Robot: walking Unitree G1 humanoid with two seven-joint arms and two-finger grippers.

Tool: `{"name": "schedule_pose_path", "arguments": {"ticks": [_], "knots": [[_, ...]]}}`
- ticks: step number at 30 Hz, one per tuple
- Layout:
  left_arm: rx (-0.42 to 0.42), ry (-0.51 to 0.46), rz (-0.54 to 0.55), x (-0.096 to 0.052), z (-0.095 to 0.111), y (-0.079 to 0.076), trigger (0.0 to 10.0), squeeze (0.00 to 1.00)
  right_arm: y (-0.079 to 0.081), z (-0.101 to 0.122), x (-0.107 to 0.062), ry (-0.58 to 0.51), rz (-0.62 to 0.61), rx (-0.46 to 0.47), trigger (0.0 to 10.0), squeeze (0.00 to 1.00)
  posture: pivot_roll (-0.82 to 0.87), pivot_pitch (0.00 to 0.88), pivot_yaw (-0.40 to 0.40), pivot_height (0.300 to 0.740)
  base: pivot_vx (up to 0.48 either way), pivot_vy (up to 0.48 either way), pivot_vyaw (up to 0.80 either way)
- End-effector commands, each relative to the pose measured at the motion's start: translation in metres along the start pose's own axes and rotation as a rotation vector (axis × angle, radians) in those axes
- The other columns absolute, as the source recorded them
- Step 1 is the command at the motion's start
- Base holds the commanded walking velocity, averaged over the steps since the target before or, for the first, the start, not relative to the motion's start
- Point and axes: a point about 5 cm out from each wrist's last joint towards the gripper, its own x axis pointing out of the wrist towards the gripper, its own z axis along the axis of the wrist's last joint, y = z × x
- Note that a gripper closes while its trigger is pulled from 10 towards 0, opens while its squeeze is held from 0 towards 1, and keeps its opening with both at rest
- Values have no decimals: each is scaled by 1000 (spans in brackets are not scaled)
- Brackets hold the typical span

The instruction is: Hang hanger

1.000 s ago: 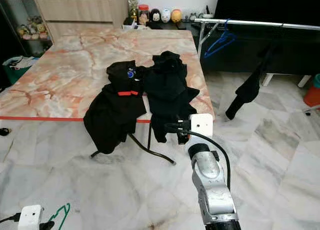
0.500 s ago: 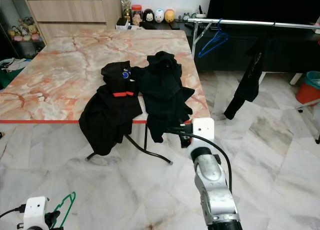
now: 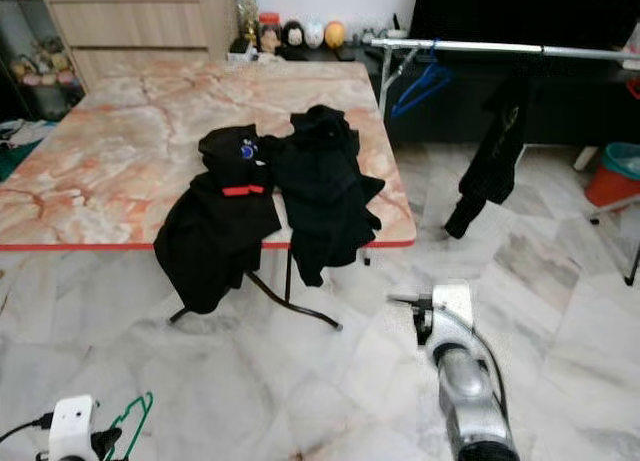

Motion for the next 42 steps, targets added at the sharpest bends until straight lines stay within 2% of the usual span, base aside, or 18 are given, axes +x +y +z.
{"name": "schedule_pose_path", "arguments": {"ticks": [1,2,3,6,7,8,10,12,17,24,34,42], "knots": [[-22,48,26,-4,-12,8,10000,0,6,-11,-1,34,24,-14,10000,0,116,0,-21,740,-255,0,0],[-22,48,26,-4,-12,8,10000,0,6,-11,-1,34,24,-14,10000,0,116,0,-21,740,-255,0,0],[-25,71,35,-7,-17,11,10000,0,13,-26,-3,90,43,-16,10000,0,110,0,-15,740,-259,0,0],[-28,101,45,-10,-25,15,10000,0,18,-42,-7,151,48,10,10000,0,112,0,-17,740,-259,0,0],[-33,117,52,-11,-29,16,10000,0,19,-54,-11,201,47,31,10000,0,110,0,-15,740,-266,0,0],[-33,117,52,-11,-29,16,10000,0,19,-54,-11,201,47,31,10000,0,110,0,-15,740,-266,0,0],[-36,148,64,-14,-35,18,10000,0,22,-75,-21,295,58,65,10000,0,111,0,-17,740,-300,0,0],[-36,157,67,-14,-37,19,10000,0,24,-82,-24,324,64,73,10000,0,110,0,-16,740,-304,0,0],[-37,188,78,-17,-43,19,10000,0,24,-104,-37,426,93,9,10000,0,117,0,-23,740,-296,0,0],[-36,209,84,-17,-46,20,10000,0,25,-104,-37,437,99,36,10000,0,104,0,-19,740,-282,0,0],[-2,234,86,-17,-49,17,10000,0,28,-102,-35,433,125,44,10000,0,114,0,-28,740,0,0,0],[12,212,93,-15,-37,26,10000,0,26,-102,-35,435,132,10,10000,0,106,0,-25,740,0,-272,0]]}}
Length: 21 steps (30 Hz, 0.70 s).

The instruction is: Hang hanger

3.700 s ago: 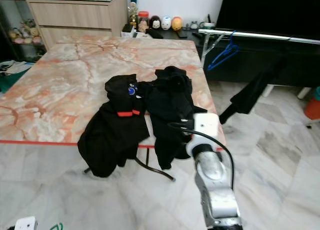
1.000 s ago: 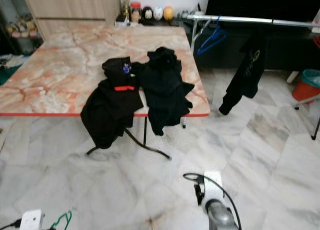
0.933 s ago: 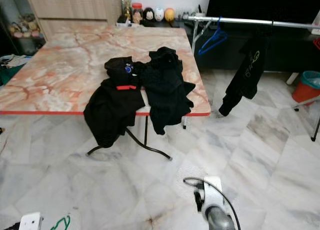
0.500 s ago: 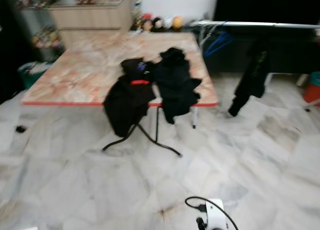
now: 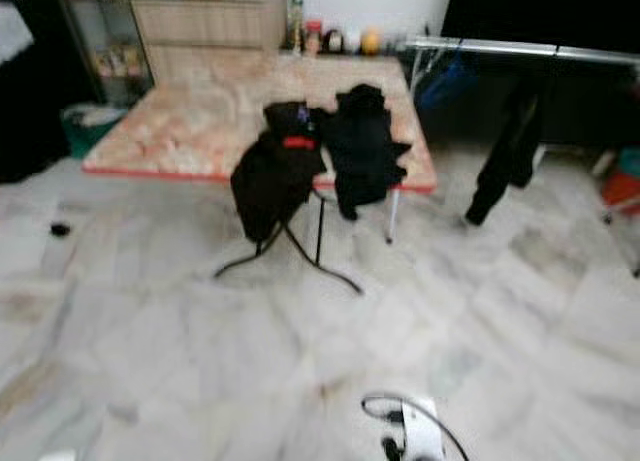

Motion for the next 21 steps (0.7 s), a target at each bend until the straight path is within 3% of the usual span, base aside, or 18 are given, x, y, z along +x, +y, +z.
{"name": "schedule_pose_path", "arguments": {"ticks": [1,5,7,21], "knots": [[2,-10,-14,2,6,-4,10000,0,-3,3,0,-12,-7,-14,10000,0,106,0,-25,740,0,-334,0],[5,-21,-10,2,12,1,10000,0,-2,4,0,-14,-2,-19,10000,0,110,0,-26,740,0,-334,705],[7,-21,-12,2,12,0,10000,0,-2,3,0,-7,-5,7,10000,0,110,0,-27,740,240,-349,0],[20,-14,-18,2,9,-5,10000,0,-1,3,0,-1,9,-39,10000,0,99,0,-21,740,0,-419,0]]}}
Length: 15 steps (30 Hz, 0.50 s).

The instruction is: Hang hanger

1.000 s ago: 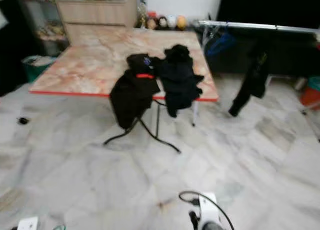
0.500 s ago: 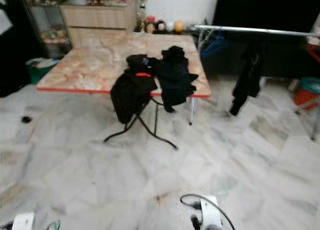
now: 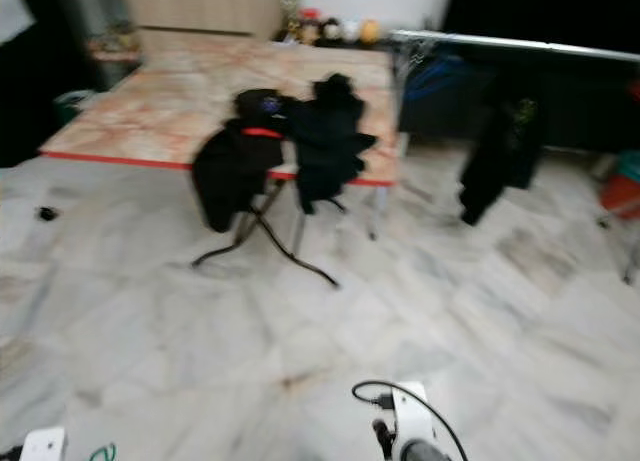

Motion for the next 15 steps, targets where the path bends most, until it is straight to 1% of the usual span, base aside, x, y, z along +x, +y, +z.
{"name": "schedule_pose_path", "arguments": {"ticks": [1,5,7,15], "knots": [[18,21,21,-2,-4,10,10000,0,9,7,2,-18,23,-10,10000,0,100,0,-20,740,0,-424,0],[19,19,21,-3,-4,10,10000,0,10,7,2,-17,28,-18,10000,0,102,0,-20,740,0,-426,0],[23,19,21,-3,-4,10,10000,0,9,7,2,-15,23,4,10000,0,101,0,-18,740,0,-424,0],[27,22,21,-3,-5,11,10000,0,9,7,2,-16,24,22,10000,0,99,0,-13,740,0,-425,0]]}}
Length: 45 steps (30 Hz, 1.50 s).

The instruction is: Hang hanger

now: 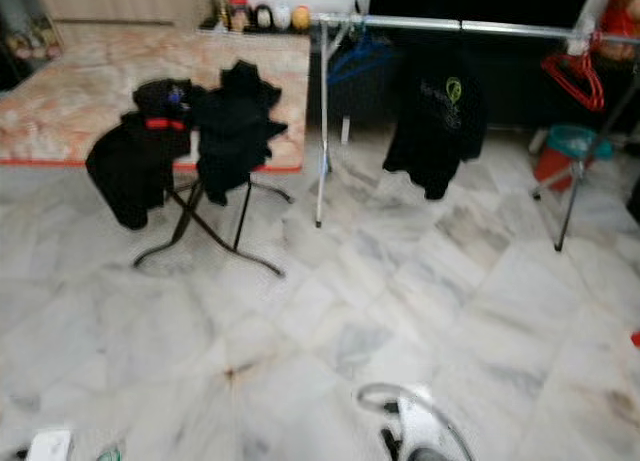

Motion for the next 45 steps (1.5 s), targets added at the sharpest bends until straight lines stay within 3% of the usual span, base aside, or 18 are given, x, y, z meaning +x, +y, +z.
{"name": "schedule_pose_path", "arguments": {"ticks": [1,11,18,27,45], "knots": [[23,26,14,-2,-6,8,10000,0,9,4,1,-13,24,18,10000,0,99,0,-13,740,0,-424,0],[29,26,11,-2,-6,7,10000,0,9,3,1,-8,29,15,10000,0,99,0,-12,740,24,-402,0],[-18,9,7,-2,-5,8,10000,0,8,3,1,-6,26,10,10000,0,105,0,-16,740,0,0,0],[-9,22,7,-3,-7,8,10000,0,7,3,1,-3,16,35,10000,0,103,0,-17,740,159,0,0],[17,35,2,-3,-10,8,10000,0,7,-1,1,15,23,2,10000,0,99,0,-16,740,361,0,-742]]}}
